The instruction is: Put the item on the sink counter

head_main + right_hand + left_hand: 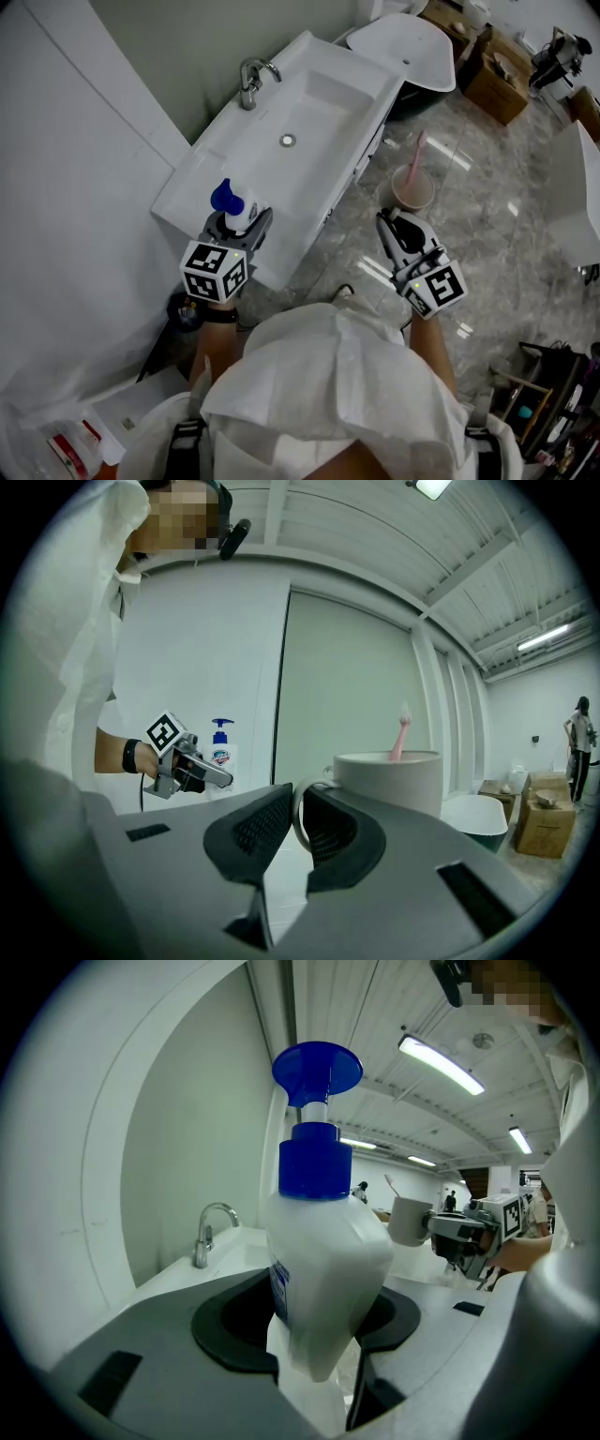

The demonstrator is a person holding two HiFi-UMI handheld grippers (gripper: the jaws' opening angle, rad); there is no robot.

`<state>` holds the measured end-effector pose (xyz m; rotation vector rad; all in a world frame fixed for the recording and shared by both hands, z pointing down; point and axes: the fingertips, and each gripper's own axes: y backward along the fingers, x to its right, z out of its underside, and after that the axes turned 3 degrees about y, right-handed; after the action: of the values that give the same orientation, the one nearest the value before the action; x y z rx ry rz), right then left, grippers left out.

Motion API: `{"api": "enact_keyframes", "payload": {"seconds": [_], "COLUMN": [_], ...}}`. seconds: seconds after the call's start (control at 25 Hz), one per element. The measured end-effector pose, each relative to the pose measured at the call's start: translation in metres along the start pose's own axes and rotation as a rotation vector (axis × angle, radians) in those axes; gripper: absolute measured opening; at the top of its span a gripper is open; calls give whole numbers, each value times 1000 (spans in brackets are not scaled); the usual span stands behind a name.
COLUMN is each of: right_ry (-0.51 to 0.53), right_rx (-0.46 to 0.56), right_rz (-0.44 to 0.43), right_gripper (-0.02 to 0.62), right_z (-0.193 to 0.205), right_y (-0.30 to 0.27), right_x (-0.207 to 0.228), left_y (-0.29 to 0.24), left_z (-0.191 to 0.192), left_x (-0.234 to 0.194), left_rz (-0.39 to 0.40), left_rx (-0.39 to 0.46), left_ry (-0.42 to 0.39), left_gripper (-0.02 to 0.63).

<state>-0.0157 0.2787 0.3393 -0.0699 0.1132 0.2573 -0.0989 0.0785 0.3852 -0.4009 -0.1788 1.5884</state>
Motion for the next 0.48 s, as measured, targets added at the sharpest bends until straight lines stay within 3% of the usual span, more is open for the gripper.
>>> {"api": "enact_keyframes", "payload": {"seconds": [0.48], "right_ry": [15], "right_rx": [-4], "right_rz": [-103], "right_gripper": [37], "right_z": [16], "right_y": [2], "right_x": [103], "left_y": [-83], "left_z": [-35], "left_x": [24], "left_rz": [-89], "left_rx": [25], "left_ry": [7], "left_gripper": [215]}}
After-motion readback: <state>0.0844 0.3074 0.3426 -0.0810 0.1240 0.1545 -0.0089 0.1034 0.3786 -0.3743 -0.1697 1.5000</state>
